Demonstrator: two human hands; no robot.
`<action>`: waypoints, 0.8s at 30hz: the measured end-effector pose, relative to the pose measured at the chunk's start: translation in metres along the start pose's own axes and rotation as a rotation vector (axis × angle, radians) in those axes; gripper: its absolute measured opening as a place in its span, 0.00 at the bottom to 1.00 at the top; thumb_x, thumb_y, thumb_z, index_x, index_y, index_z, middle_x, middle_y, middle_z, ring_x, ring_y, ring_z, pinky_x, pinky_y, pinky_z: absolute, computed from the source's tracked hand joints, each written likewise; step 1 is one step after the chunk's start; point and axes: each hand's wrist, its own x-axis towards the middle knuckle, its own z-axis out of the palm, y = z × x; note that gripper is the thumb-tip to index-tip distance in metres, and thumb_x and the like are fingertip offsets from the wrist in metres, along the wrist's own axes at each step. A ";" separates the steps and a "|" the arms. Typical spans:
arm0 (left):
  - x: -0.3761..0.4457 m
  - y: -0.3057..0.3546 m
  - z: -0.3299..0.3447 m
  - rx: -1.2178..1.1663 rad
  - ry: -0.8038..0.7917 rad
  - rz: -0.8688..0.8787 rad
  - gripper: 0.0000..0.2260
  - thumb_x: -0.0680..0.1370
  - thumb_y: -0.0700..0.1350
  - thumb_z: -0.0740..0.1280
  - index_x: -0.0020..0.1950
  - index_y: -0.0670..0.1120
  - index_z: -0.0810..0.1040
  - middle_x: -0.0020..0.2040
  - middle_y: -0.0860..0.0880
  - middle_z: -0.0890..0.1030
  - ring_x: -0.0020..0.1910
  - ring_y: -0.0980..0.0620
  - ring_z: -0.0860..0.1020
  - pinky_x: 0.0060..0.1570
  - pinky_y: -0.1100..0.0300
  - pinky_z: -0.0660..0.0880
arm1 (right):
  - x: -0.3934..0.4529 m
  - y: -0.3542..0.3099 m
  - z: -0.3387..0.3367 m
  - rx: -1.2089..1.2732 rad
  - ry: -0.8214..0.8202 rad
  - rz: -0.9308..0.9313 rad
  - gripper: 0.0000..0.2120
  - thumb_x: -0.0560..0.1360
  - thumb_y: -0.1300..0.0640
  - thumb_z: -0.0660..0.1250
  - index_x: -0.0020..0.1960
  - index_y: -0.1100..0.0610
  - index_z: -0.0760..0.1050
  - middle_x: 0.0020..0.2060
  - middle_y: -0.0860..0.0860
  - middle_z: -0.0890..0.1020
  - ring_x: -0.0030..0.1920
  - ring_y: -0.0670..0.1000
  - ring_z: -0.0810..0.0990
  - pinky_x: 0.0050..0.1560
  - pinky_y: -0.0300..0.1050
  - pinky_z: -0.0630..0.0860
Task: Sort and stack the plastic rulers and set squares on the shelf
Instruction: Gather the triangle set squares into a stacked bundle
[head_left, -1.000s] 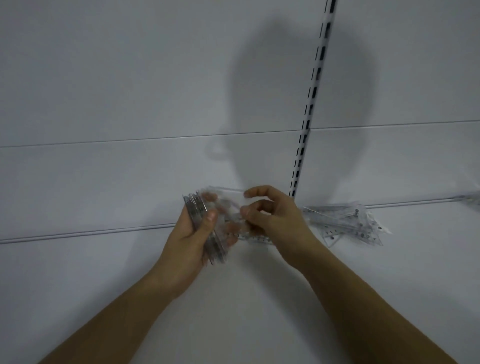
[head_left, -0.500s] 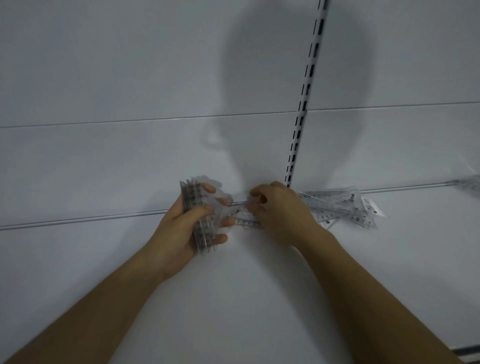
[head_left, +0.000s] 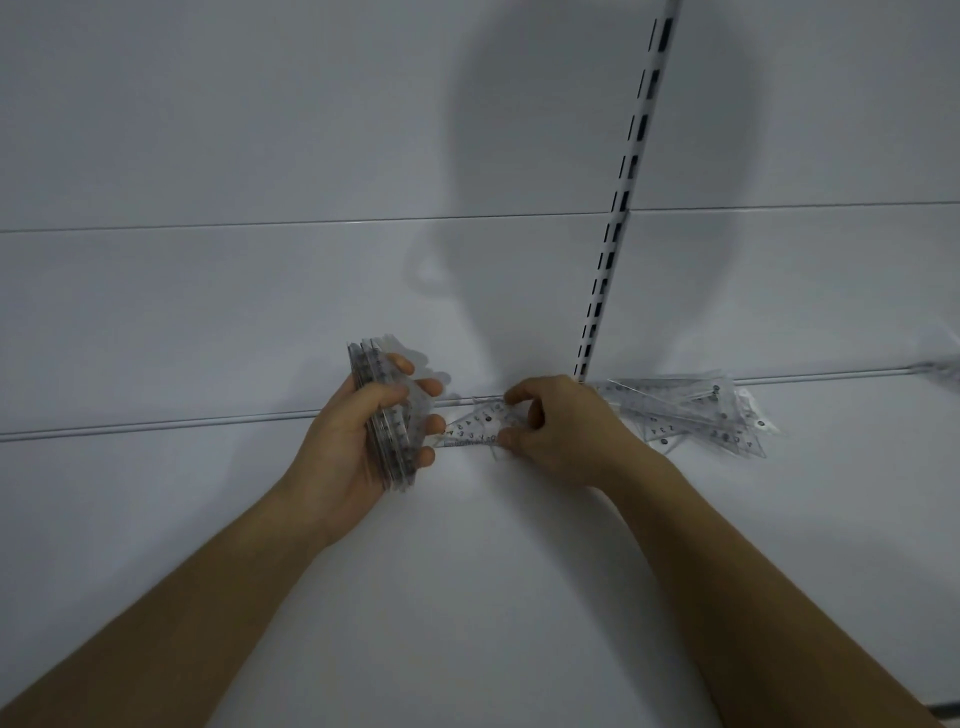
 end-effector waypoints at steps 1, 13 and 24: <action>0.000 0.000 0.000 -0.001 -0.001 -0.001 0.08 0.78 0.39 0.60 0.53 0.49 0.75 0.52 0.44 0.83 0.42 0.44 0.79 0.34 0.56 0.77 | 0.000 -0.001 -0.001 -0.028 -0.012 -0.005 0.22 0.74 0.49 0.74 0.67 0.50 0.76 0.38 0.40 0.71 0.44 0.47 0.74 0.40 0.37 0.67; 0.001 0.000 -0.002 0.016 0.036 0.023 0.10 0.73 0.44 0.64 0.53 0.49 0.76 0.51 0.46 0.84 0.41 0.47 0.83 0.36 0.55 0.79 | 0.000 0.003 -0.009 0.054 0.043 0.052 0.11 0.71 0.52 0.77 0.50 0.49 0.79 0.42 0.43 0.76 0.40 0.41 0.74 0.36 0.33 0.67; -0.001 -0.004 0.004 0.075 -0.004 0.191 0.16 0.78 0.41 0.63 0.66 0.47 0.73 0.59 0.44 0.80 0.59 0.40 0.81 0.50 0.49 0.80 | -0.011 -0.018 -0.011 1.030 -0.099 -0.028 0.06 0.79 0.65 0.66 0.44 0.61 0.79 0.36 0.54 0.80 0.30 0.49 0.72 0.33 0.41 0.70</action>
